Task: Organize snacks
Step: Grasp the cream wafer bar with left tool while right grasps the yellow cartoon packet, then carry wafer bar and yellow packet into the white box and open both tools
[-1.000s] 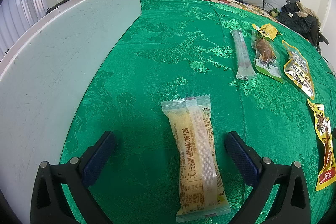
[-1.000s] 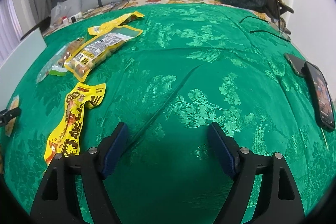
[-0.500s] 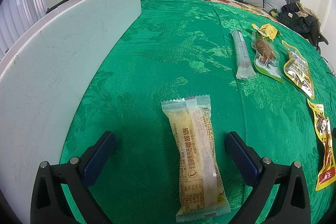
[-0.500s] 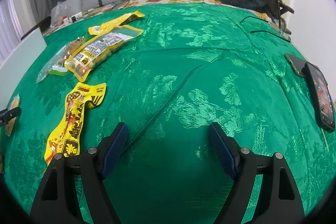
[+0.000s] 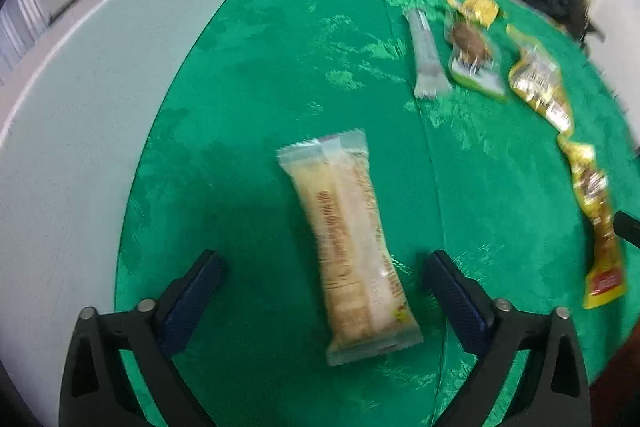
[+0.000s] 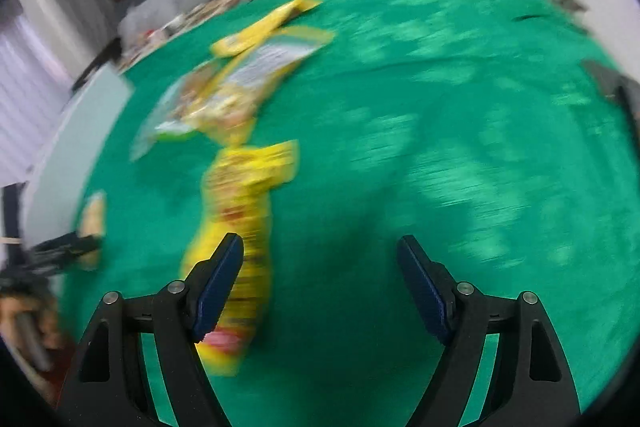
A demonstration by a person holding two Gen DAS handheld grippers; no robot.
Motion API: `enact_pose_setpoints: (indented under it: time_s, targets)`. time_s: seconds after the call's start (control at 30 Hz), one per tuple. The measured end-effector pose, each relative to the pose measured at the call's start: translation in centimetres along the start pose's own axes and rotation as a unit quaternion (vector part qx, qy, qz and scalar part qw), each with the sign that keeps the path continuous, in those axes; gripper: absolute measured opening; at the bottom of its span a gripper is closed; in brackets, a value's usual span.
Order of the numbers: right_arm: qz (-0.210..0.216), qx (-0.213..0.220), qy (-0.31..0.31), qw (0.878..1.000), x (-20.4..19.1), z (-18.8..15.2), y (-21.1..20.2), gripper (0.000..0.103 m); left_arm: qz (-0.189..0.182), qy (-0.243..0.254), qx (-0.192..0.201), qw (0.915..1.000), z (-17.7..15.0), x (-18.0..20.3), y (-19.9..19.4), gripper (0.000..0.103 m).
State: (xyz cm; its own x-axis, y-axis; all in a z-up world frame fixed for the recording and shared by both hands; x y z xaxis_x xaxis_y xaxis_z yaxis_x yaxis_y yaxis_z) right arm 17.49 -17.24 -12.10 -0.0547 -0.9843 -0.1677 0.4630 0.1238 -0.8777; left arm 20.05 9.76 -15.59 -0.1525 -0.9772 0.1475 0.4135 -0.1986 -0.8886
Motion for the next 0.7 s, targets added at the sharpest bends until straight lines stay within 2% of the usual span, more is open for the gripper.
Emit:
enact_pose_setpoints:
  time_s: [0.03, 0.1, 0.13, 0.2, 0.23, 0.33, 0.37, 0.53, 0.63, 0.7]
  targets:
    - [0.003, -0.017, -0.007, 1.000, -1.3, -0.1, 0.7, 0.081, -0.005, -0.001, 0.006, 1.0000, 0.0, 0.6, -0.1, 0.084]
    - [-0.042, -0.013, -0.042, 0.998, -3.8, 0.3, 1.6, 0.084, -0.006, 0.002, 0.012, 0.9999, 0.1, 1.6, -0.5, 0.054]
    - [-0.068, -0.015, -0.070, 0.995, -4.7, 0.2, 2.2, 0.084, -0.006, 0.011, 0.012, 0.9998, 0.2, 2.1, -0.8, 0.023]
    - [-0.120, -0.009, -0.125, 0.985, -5.4, 0.0, 2.7, 0.078, -0.022, 0.003, 0.001, 0.9998, 0.0, 2.1, -1.2, 0.022]
    - [-0.124, -0.001, -0.132, 0.983, -5.4, -0.1, 2.4, 0.060, -0.030, -0.004, 0.004, 0.9995, -0.1, 1.8, -1.6, 0.022]
    - [-0.104, -0.015, -0.095, 0.990, -3.9, -0.1, 0.8, 0.042, -0.062, -0.029, 0.018, 0.9975, -0.9, 0.9, -3.3, 0.022]
    - [-0.100, -0.016, -0.083, 0.991, -3.2, -0.1, 0.2, 0.041, -0.077, -0.040, 0.022, 0.9959, -1.1, 0.7, -3.9, 0.022]
    - [-0.010, -0.014, 0.012, 1.000, -0.6, -0.2, -2.8, 0.040, -0.129, -0.067, 0.042, 0.9885, -1.6, 0.6, -6.2, 0.022]
    - [0.032, -0.007, 0.040, 0.999, -1.2, 0.0, -4.5, 0.040, -0.161, -0.082, 0.056, 0.9819, -1.7, 0.7, -8.1, 0.022]
    - [0.049, -0.005, 0.033, 0.998, -3.3, 0.4, -5.4, 0.040, -0.176, -0.089, 0.066, 0.9781, -1.7, 0.5, -9.7, 0.022]
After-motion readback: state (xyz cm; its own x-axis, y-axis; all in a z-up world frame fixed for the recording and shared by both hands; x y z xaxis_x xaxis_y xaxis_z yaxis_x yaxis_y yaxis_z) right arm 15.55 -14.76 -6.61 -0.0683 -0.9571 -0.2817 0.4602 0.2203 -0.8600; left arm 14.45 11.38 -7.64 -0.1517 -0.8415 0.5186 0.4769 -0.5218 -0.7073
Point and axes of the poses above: each gripper's, at about its wrist camera, not at the fingertips, and y roughly the way its jaws point, x to its right, z to its top, the point moved 7 cm from there along y, roughly the way its jaws point, and after that the axes turned 10 degrees about -z, right-handed, at the moved point
